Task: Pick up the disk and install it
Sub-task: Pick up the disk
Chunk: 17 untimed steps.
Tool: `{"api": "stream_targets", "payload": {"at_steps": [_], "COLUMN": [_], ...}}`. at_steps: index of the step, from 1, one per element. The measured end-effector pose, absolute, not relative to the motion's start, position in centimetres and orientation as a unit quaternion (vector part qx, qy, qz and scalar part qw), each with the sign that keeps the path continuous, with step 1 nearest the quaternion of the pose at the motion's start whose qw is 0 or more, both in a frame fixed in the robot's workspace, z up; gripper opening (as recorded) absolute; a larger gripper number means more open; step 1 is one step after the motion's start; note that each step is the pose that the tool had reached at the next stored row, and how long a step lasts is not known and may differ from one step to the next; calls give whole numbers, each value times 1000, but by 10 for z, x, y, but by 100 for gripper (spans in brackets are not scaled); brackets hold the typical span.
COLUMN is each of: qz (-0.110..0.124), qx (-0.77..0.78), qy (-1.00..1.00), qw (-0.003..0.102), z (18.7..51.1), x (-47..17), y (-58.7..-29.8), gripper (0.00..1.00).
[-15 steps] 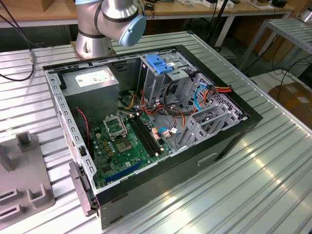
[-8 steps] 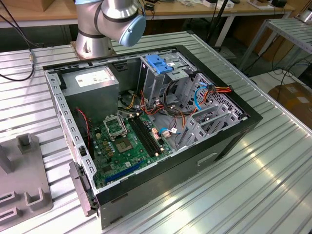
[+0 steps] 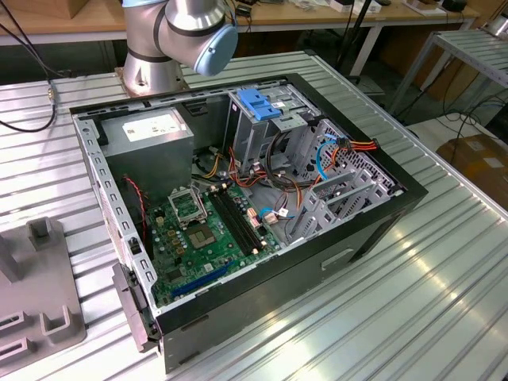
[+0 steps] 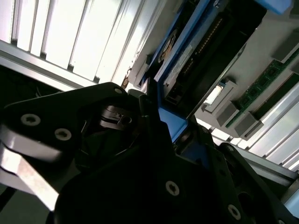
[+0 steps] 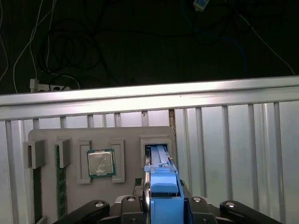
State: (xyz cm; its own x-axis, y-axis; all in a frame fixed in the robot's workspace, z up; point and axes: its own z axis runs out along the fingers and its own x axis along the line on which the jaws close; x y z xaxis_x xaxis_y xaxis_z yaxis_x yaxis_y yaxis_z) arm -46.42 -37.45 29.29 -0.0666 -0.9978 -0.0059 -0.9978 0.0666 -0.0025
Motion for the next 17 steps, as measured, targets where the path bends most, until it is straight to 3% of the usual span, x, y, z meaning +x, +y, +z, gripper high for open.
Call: {"api": "stream_targets", "payload": {"at_steps": [4, 7, 17], "qz": [1, 1, 1], "qx": [-706, -705, -705], "qy": [708, 709, 709], "qw": [3, 3, 3], "z": [293, 319, 349], "x": [-464, -464, -464], "y": [-375, -375, -375], "gripper": [37, 37, 37]}}
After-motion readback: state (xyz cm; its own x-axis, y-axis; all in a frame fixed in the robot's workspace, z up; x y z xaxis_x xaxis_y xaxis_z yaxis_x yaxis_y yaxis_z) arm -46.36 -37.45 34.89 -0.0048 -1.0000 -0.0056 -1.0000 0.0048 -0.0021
